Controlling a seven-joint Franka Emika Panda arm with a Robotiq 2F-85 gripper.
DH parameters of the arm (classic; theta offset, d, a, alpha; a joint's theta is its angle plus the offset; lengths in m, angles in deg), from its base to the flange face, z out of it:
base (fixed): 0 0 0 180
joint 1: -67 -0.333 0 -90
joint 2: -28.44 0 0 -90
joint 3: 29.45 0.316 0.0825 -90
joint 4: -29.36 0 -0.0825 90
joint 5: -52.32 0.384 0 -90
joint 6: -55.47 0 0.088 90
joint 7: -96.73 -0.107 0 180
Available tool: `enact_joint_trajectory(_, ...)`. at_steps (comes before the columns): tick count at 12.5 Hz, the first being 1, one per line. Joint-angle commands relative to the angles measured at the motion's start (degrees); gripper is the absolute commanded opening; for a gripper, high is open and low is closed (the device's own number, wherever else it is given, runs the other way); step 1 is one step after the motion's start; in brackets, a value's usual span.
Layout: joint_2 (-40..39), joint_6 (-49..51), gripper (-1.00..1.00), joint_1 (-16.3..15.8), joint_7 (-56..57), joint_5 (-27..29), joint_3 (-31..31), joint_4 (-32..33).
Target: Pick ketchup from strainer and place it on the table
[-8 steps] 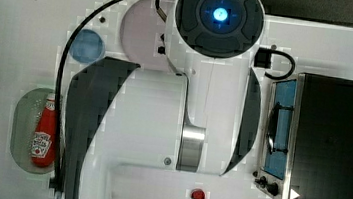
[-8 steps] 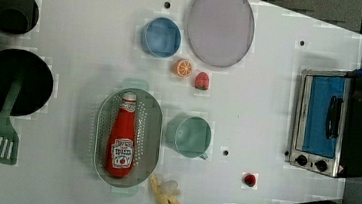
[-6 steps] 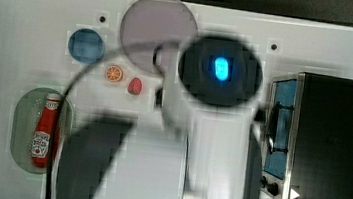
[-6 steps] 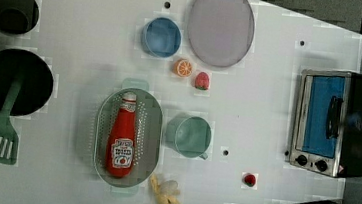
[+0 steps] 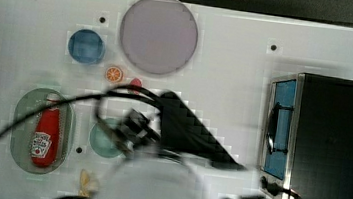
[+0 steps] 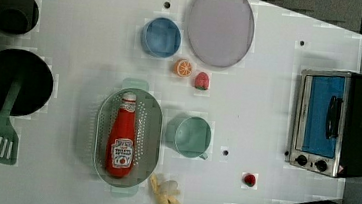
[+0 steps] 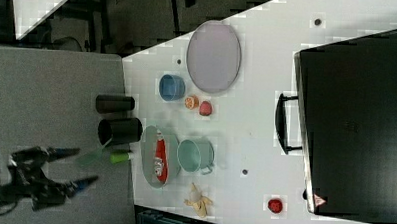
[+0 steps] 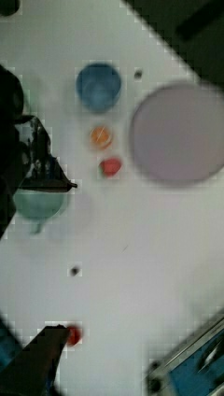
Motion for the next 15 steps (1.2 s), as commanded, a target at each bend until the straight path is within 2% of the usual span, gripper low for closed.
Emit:
enact_joint_trajectory(1, -8.64, -2.47, 1.0, -3.37, -2.94, 0.45, 7.71, 3.45)
enact_joint_trajectory(6, -16.61, -8.16, 1.0, -3.77, -3.3, 0.44, 20.94, 3.65)
enact_joint_trajectory(10, -24.68, -18.32, 1.0, -4.02, -3.63, 0.06, 29.95, 5.36)
enact_joint_trajectory(15, -33.59, -34.07, 1.0, -4.81, -4.47, -3.43, 32.86, 11.38)
